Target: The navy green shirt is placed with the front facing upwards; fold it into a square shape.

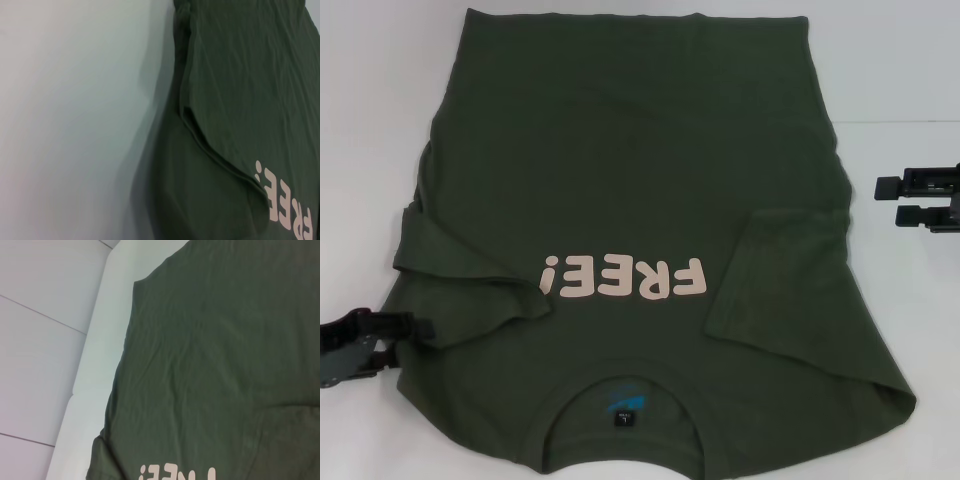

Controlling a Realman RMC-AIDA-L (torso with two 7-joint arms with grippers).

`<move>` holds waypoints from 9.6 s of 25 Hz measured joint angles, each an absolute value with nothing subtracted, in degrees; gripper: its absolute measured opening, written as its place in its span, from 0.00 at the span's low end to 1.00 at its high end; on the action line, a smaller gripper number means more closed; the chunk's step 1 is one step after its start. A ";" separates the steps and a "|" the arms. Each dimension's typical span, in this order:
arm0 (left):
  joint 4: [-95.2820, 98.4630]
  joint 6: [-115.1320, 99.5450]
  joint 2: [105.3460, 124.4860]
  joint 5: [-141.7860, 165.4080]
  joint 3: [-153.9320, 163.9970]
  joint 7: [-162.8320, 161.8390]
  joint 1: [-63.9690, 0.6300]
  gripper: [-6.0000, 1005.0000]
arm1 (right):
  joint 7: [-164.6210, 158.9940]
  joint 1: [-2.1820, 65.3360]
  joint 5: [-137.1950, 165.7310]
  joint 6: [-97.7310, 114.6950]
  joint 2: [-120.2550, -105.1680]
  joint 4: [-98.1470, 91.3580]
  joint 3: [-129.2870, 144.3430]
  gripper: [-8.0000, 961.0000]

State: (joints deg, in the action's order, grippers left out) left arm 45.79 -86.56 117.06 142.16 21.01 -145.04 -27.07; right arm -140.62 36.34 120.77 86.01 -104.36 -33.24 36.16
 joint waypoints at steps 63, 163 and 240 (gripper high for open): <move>46.05 -86.45 116.25 139.13 20.48 -142.29 -28.65 0.04 | -133.41 34.81 142.12 92.47 -108.31 -36.33 40.71 0.78; 45.96 -85.37 116.23 138.78 18.89 -142.07 -28.03 0.04 | -137.65 41.67 145.80 87.25 -112.79 -34.99 44.43 0.77; 50.92 -99.06 115.46 136.61 19.29 -135.36 -24.83 0.04 | -135.81 40.70 145.99 96.75 -111.15 -36.11 43.27 0.03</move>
State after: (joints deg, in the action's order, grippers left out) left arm 50.92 -99.06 115.46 136.61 19.29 -135.36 -24.83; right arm -135.81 40.70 145.99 96.75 -111.15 -36.11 43.27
